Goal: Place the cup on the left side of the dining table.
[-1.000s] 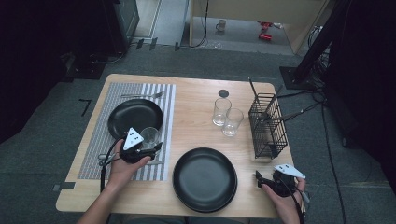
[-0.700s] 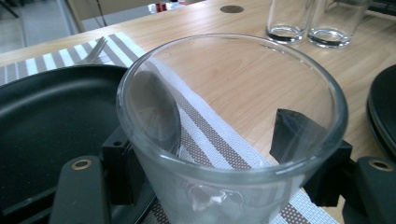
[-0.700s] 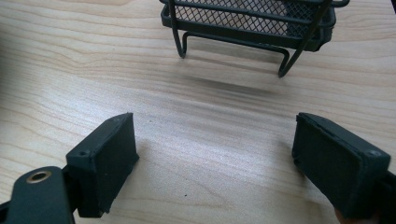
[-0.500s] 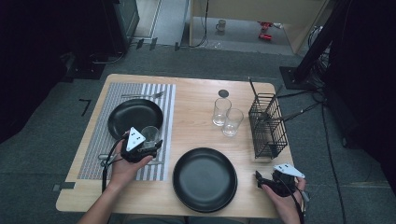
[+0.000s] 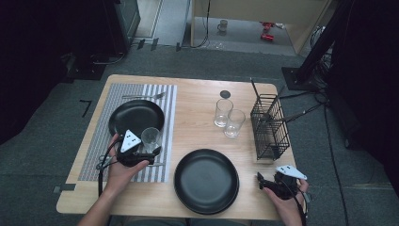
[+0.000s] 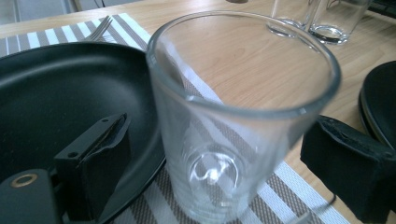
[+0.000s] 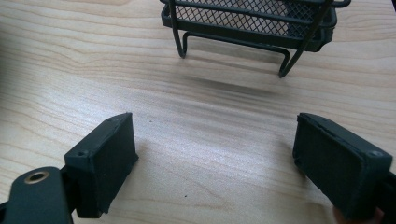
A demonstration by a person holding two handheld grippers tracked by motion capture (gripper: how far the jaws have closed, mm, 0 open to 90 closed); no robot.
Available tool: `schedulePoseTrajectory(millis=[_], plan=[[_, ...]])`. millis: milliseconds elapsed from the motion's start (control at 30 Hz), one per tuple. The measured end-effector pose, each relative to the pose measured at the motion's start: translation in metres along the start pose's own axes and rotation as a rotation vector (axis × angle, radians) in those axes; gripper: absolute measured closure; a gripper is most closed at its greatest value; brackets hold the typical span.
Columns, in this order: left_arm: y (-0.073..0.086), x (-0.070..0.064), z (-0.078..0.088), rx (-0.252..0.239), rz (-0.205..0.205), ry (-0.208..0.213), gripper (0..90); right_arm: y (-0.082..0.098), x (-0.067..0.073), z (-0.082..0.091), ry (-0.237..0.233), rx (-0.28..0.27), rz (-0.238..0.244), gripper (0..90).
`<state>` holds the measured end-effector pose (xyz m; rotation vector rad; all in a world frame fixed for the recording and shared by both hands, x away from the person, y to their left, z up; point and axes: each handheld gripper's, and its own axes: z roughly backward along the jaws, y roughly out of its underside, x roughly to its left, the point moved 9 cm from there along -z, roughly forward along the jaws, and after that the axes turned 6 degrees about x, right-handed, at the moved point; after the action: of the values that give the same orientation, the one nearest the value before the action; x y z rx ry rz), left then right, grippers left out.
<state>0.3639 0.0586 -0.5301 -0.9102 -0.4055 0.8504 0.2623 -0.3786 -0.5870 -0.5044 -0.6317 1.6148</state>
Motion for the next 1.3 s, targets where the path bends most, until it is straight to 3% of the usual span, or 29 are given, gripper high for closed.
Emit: schedulePoseTrajectory(millis=[100, 133, 367, 567, 900, 1000, 1300], plan=[[0.003, 0.001, 0.008, -0.004, 0.014, 0.020, 7.4, 0.000, 0.000, 0.000, -0.001, 0.001, 0.003, 12.2], [0.006, 0.002, 0.014, -0.002, 0.026, 0.032, 2.8, 0.000, 0.000, 0.000, -0.003, 0.002, 0.003, 12.0], [0.016, 0.009, 0.034, -0.011, 0.051, 0.032, 2.8, 0.000, 0.000, 0.000, -0.002, 0.003, 0.005, 11.8], [0.026, 0.018, 0.047, -0.002, 0.066, 0.012, 2.7, 0.001, -0.002, -0.001, 0.014, 0.015, -0.012, 6.3], [0.054, 0.043, 0.069, 0.045, 0.124, -0.073, 2.7, 0.002, -0.002, -0.003, 0.016, 0.035, -0.010, 0.0], [0.063, 0.052, 0.075, 0.058, 0.165, -0.098, 2.8, 0.002, -0.002, -0.003, 0.015, 0.035, -0.010, 0.0], [0.080, 0.068, 0.091, 0.076, 0.178, -0.150, 2.7, 0.002, -0.002, -0.003, 0.015, 0.035, -0.009, 0.0]])
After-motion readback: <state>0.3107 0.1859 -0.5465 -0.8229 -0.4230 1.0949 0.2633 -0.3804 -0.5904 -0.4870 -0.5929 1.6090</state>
